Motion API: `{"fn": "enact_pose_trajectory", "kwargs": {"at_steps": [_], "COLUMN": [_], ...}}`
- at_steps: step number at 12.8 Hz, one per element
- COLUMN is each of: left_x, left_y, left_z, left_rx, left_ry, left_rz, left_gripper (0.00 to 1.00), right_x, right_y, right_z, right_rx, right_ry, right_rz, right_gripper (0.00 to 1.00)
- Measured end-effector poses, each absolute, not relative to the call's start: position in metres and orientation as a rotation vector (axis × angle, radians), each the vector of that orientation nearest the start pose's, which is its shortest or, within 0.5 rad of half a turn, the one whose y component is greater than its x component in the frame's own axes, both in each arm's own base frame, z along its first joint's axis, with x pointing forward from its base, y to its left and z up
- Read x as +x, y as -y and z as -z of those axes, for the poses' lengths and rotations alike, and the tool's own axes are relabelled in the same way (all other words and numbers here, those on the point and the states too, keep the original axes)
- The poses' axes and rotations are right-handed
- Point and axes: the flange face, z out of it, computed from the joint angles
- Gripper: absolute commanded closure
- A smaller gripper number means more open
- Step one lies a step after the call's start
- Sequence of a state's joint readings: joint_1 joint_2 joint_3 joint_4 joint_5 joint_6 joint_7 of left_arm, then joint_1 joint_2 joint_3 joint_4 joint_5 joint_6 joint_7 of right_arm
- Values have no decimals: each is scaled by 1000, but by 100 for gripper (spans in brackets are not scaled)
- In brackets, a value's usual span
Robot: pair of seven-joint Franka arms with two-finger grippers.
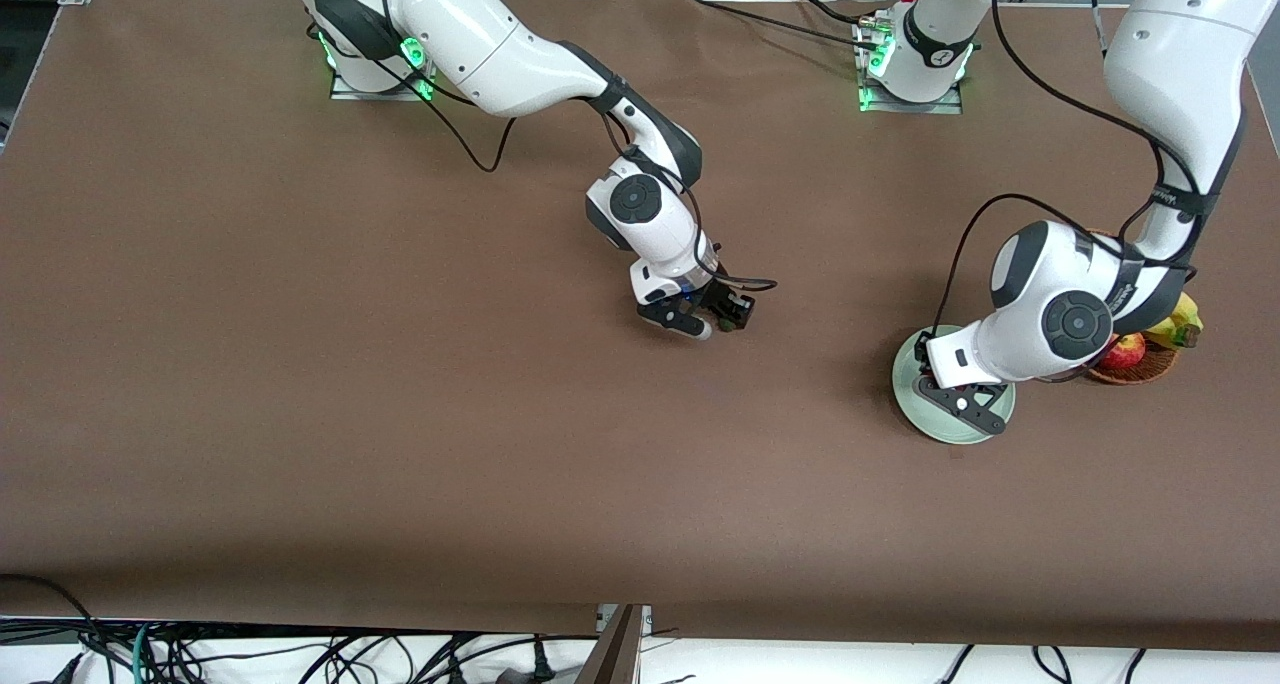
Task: Collect all strawberries into plate
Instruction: 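Place the strawberry on the plate with the left gripper while the right carries another, then release the third strawberry on the table with the right gripper while the left withdraws, then grasp the third strawberry with the left gripper while the right gripper returns to rest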
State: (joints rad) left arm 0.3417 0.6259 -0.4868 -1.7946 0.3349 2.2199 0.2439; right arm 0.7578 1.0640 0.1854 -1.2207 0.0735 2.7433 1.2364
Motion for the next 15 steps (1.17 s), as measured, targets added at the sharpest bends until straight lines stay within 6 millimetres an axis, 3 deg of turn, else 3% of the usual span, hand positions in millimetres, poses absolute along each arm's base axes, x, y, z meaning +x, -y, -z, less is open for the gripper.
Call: {"fn": "enact_pose_trajectory", "kwargs": {"at_steps": [3, 6, 8, 10, 13, 15], "left_x": [639, 641, 634, 622, 596, 581], "left_y": [64, 91, 131, 179, 255, 293], "left_z": [-219, -247, -274, -290, -284, -263], "left_rx": [-3059, -3066, -3130, -3188, -3217, -3244], "left_ry": [-870, -881, -743, -547, -379, -323], "left_rz": [-159, -132, -117, -115, -123, -110], "left_gripper": [0, 0, 0, 0, 0, 0], "right_x": [538, 591, 618, 637, 647, 638], "right_y": [-588, -521, -457, -374, -252, -188], "right_z": [-217, -303, -354, -391, -443, -491], "right_rx": [-2647, -2832, -2949, -3036, -3081, -3087], "right_ry": [-596, -438, -269, -72, 82, 142], "right_rz": [111, 72, 15, -76, -177, -149], "right_gripper": [0, 0, 0, 0, 0, 0]}}
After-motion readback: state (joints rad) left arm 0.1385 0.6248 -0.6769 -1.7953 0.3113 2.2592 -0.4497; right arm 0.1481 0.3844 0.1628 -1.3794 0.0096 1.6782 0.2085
